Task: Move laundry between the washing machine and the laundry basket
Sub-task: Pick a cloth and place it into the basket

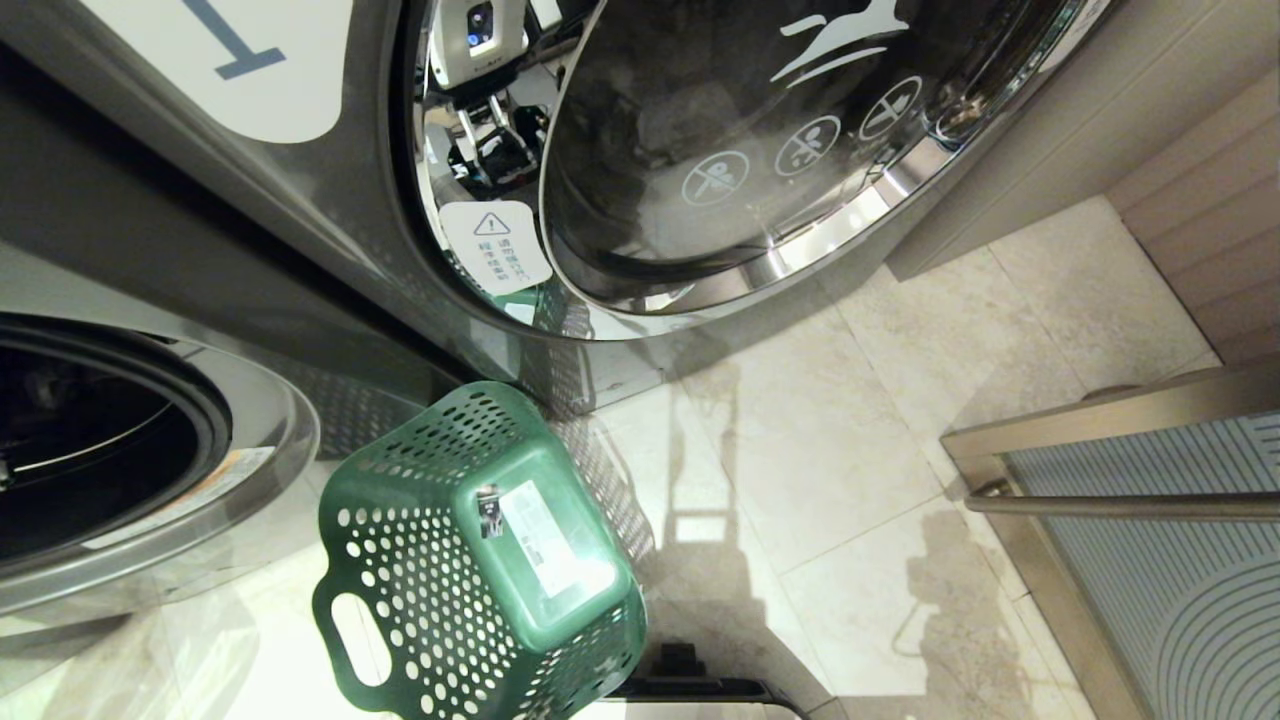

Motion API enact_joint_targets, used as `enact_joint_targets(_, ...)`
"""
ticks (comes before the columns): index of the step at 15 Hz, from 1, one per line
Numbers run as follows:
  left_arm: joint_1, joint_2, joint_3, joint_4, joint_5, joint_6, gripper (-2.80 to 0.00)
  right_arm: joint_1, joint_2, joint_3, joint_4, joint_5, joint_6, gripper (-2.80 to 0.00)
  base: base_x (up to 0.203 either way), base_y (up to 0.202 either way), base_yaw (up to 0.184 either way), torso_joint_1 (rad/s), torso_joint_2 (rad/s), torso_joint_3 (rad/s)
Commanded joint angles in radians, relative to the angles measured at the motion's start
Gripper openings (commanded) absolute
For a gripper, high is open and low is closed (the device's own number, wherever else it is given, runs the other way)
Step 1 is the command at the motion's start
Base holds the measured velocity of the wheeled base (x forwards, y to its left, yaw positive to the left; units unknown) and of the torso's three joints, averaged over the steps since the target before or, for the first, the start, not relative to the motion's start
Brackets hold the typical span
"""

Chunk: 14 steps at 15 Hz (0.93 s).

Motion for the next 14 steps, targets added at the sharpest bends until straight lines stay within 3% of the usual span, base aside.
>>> enact_joint_targets(1, 0.014, -0.036, 0.028, -0.013, 0.0, -0.002, -2.8, 0.0, 0.001, 0.0, 0.0, 0.001, -0.001, -2.8, 0.0, 0.0, 0.0, 0.0, 0.0, 0.0)
enact_joint_targets(14, 0.088, -0.211, 0.353, -0.189, -0.007, -0.025, -2.8, 0.0, 0.0, 0.0, 0.0, 0.001, -0.001, -2.8, 0.0, 0.0, 0.0, 0.0, 0.0, 0.0)
